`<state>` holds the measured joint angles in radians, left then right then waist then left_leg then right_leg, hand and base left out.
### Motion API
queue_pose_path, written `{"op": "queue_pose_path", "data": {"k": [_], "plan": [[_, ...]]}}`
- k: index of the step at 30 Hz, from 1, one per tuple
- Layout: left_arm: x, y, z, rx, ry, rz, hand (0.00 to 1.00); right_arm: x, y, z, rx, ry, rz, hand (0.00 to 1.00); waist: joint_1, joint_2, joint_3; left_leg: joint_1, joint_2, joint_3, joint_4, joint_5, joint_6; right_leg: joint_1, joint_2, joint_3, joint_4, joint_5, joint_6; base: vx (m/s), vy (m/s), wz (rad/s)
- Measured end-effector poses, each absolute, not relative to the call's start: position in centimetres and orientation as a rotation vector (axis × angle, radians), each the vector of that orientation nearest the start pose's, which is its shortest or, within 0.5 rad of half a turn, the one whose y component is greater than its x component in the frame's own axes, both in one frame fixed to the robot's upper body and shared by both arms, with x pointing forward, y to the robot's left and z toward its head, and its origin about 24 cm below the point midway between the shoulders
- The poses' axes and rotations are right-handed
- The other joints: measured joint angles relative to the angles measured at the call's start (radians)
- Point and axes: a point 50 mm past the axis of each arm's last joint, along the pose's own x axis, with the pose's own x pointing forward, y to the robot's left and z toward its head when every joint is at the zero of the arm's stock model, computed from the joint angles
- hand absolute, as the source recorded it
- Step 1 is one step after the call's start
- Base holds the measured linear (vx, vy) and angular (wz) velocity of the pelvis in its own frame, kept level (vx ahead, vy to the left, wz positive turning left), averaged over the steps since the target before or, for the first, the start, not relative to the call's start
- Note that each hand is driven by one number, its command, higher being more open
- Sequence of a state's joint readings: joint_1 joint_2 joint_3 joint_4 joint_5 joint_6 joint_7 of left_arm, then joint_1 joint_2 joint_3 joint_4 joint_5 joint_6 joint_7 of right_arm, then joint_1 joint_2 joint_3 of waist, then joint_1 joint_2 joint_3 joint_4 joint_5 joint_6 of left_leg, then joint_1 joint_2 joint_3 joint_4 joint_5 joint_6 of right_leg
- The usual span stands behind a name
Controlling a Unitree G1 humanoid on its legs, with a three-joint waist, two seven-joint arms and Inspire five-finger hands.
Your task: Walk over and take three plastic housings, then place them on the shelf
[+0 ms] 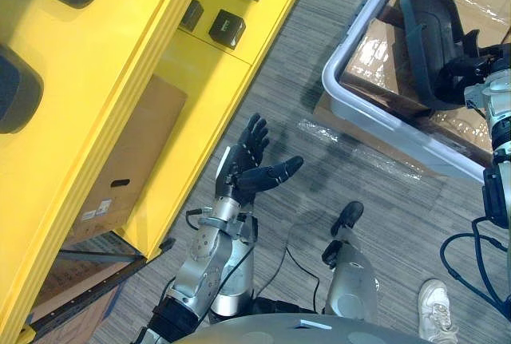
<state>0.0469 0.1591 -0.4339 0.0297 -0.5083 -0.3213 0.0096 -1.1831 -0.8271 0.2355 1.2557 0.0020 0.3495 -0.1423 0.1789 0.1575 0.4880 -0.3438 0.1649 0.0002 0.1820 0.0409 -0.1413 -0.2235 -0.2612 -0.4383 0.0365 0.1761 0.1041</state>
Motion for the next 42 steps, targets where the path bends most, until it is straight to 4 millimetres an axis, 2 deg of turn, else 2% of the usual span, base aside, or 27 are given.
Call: {"op": "queue_pose_path", "data": {"k": [5,8,11,14,16,19,20,23,27,29,31,36,42], "plan": [[22.1,10.1,4.6,-0.397,-0.134,-0.315,1.0,35.6,-37.7,20.7,-0.682,0.346,-0.728,0.0,-0.004,-0.001,0.001,0.065,0.0,0.002,-0.084,0.045,-0.002,0.028,0.001,-0.006,0.001,-0.004,-0.003,-0.01,-0.014,0.02],[21.9,10.3,6.2,-0.384,-0.194,-0.347,1.0,35.5,-37.5,20.3,-0.725,0.294,-0.748,0.0,-0.021,-0.006,0.003,0.118,0.001,0.013,-0.14,0.071,-0.004,0.055,0.002,-0.005,-0.003,-0.006,-0.004,-0.01,-0.006,-0.03],[22.3,10.6,7.8,-0.366,-0.227,-0.393,1.0,36.1,-35.9,21.3,-0.758,0.147,-0.727,0.0,-0.051,-0.019,0.008,0.169,0.008,0.031,-0.201,0.097,-0.007,0.076,0.011,0.004,-0.019,-0.005,-0.001,-0.02,-0.024,-0.13],[23.5,10.6,8.9,-0.406,-0.187,-0.478,1.0,36.9,-33.4,22.0,-0.814,0.0,-0.688,0.0,-0.077,-0.044,0.008,0.226,0.027,0.054,-0.243,0.116,-0.017,0.107,0.034,0.016,-0.042,-0.001,0.001,0.0,-0.029,-0.22],[24.4,10.1,9.3,-0.453,-0.125,-0.541,1.0,37.4,-31.1,22.0,-0.839,-0.099,-0.643,0.0,-0.091,-0.076,-0.001,0.268,0.041,0.083,-0.259,0.114,-0.019,0.132,0.051,0.035,-0.063,0.004,-0.001,0.03,-0.035,-0.3],[25.6,9.2,9.5,-0.558,-0.064,-0.603,1.0,37.6,-29.2,21.6,-0.834,-0.18,-0.6,0.0,-0.106,-0.107,-0.02,0.293,0.045,0.106,-0.264,0.11,-0.023,0.147,0.058,0.051,-0.081,0.01,0.0,0.03,-0.025,-0.24],[26.9,8.6,9.5,-0.657,-0.005,-0.611,1.0,37.7,-28.0,21.0,-0.828,-0.212,-0.568,0.0,-0.113,-0.127,-0.035,0.31,0.044,0.132,-0.264,0.106,-0.024,0.158,0.061,0.068,-0.099,0.021,0.001,0.04,-0.014,-0.33],[29.3,8.2,8.7,-0.77,0.089,-0.557,1.0,37.9,-25.6,19.6,-0.784,-0.243,-0.498,0.0,-0.139,-0.149,-0.058,0.344,0.043,0.166,-0.264,0.099,-0.025,0.175,0.063,0.092,-0.112,0.028,0.003,0.03,-0.011,-0.3],[30.5,7.4,8.9,-0.868,0.128,-0.528,1.0,37.5,-23.5,18.2,-0.774,-0.288,-0.45,0.0,-0.166,-0.155,-0.068,0.373,0.043,0.195,-0.263,0.092,-0.026,0.186,0.064,0.112,-0.112,0.029,0.004,0.0,-0.008,-0.19],[30.9,7.0,9.1,-0.891,0.124,-0.484,1.0,37.2,-22.5,16.8,-0.743,-0.277,-0.424,0.0,-0.182,-0.156,-0.075,0.392,0.043,0.203,-0.263,0.087,-0.025,0.2,0.064,0.118,-0.112,0.029,0.004,-0.01,-0.006,-0.16],[31.4,6.7,9.0,-0.923,0.112,-0.401,1.0,36.3,-21.3,14.1,-0.697,-0.242,-0.399,0.0,-0.185,-0.157,-0.108,0.407,0.045,0.217,-0.263,0.08,-0.026,0.203,0.067,0.129,-0.113,0.029,0.004,-0.01,-0.005,-0.17],[31.8,6.7,9.2,-0.911,0.043,-0.326,1.0,35.1,-18.6,11.0,-0.611,-0.197,-0.338,0.0,-0.187,-0.167,-0.146,0.427,0.048,0.234,-0.254,0.066,-0.032,0.212,0.07,0.142,-0.114,0.028,0.004,-0.03,-0.003,-0.13],[31.6,6.0,8.9,-0.708,0.028,-0.286,1.0,34.8,-15.5,10.2,-0.599,-0.225,-0.224,0.0,-0.184,-0.192,-0.189,0.443,0.048,0.236,-0.255,0.066,-0.033,0.228,0.07,0.143,-0.115,0.029,0.004,0.0,0.0,0.0]]}}
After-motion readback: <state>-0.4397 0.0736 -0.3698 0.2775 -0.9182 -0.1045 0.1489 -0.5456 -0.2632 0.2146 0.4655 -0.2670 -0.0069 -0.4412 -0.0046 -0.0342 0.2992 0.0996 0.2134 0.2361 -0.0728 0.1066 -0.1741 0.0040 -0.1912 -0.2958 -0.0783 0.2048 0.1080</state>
